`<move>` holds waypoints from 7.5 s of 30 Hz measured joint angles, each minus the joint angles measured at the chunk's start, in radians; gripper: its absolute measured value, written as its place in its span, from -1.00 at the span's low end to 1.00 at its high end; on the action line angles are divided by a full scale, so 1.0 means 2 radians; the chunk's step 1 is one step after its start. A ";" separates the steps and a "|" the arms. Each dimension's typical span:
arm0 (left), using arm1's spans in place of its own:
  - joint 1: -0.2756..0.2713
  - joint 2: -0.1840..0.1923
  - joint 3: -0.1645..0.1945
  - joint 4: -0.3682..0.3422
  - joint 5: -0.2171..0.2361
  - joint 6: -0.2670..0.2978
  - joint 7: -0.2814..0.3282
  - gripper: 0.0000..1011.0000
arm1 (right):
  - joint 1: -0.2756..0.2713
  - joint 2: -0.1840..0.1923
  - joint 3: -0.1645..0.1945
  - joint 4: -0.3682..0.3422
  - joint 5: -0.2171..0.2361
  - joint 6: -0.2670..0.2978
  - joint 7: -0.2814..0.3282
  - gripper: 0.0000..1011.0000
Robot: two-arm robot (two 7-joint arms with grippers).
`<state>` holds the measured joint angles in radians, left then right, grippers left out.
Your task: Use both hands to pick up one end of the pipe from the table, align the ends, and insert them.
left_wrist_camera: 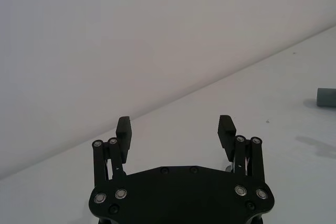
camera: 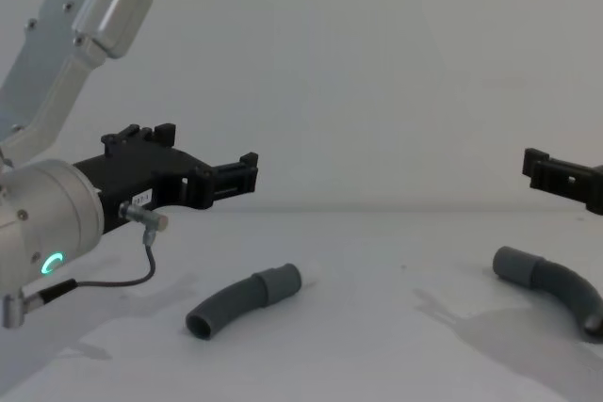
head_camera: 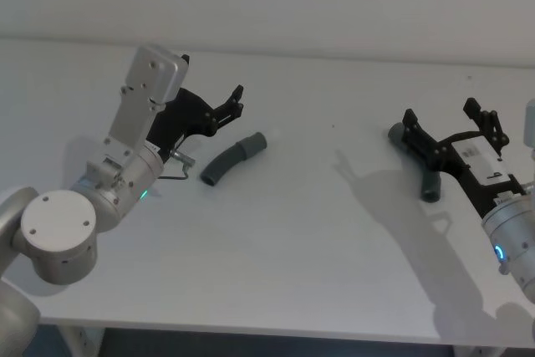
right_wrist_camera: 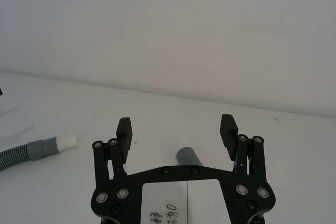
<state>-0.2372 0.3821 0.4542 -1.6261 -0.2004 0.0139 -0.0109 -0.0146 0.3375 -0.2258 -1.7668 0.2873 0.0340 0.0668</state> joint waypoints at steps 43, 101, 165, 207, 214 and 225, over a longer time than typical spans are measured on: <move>0.000 0.000 0.000 0.000 0.000 0.000 0.000 0.98 | 0.000 0.000 0.000 0.000 0.000 0.000 0.000 0.98; -0.094 0.105 0.019 -0.032 -0.060 0.201 -0.232 0.98 | 0.000 0.000 0.000 0.000 0.000 0.000 0.000 0.98; -0.169 0.017 0.071 0.145 -0.034 0.196 -0.260 0.98 | 0.000 0.000 0.000 0.000 0.000 0.000 0.000 0.98; -0.175 -0.001 0.071 0.169 -0.037 0.204 -0.267 -0.29 | 0.024 0.019 0.006 0.009 0.007 0.064 0.024 0.98; -0.175 -0.001 0.071 0.169 -0.037 0.204 -0.267 -0.29 | 0.043 0.035 0.012 0.015 0.020 0.119 0.047 0.98; -0.175 -0.001 0.071 0.169 -0.037 0.204 -0.267 -0.29 | 0.071 0.053 0.019 0.024 0.049 0.196 0.080 0.98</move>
<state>-0.5875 0.3796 0.5957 -1.2873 -0.2741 0.4214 -0.5441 0.1264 0.4437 -0.1870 -1.7180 0.3857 0.4251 0.2271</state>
